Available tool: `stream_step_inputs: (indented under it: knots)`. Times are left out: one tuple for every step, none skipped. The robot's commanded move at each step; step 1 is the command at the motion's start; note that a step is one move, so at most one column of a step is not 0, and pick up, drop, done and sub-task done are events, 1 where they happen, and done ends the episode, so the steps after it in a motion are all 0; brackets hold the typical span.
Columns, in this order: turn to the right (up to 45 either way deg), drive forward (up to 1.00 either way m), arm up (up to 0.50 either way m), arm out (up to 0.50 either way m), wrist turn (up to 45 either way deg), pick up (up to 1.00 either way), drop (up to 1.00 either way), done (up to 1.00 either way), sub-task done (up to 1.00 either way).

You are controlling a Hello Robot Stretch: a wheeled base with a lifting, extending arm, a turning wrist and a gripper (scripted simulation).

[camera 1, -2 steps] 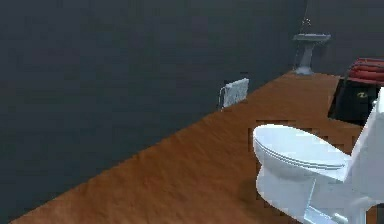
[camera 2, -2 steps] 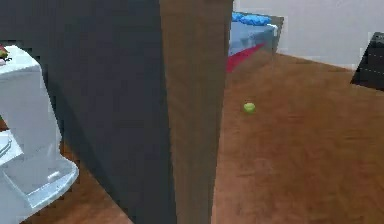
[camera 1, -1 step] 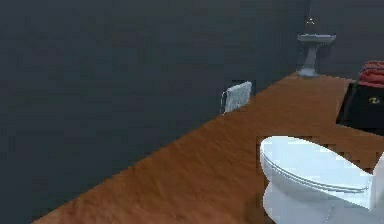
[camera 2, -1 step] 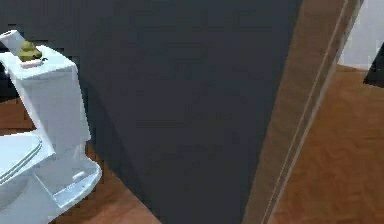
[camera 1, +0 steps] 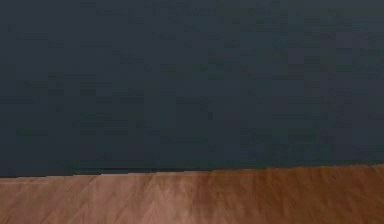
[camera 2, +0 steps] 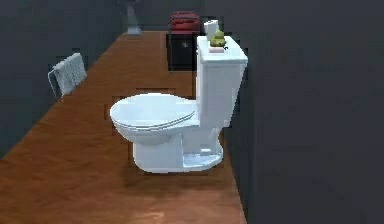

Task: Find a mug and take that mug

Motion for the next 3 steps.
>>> stream_step_inputs:
  knots:
    - [-45.0, 0.0, 0.0, 0.0, 0.0, 0.0, 0.0, 0.0, 0.0]
    - [-27.0, 0.0, 0.0, 0.0, 0.0, 0.0, 0.0, 0.0, 0.0]
    - [0.0, 0.1, 0.0, 0.0, 0.0, 0.0, 0.0, 0.0, 0.0]
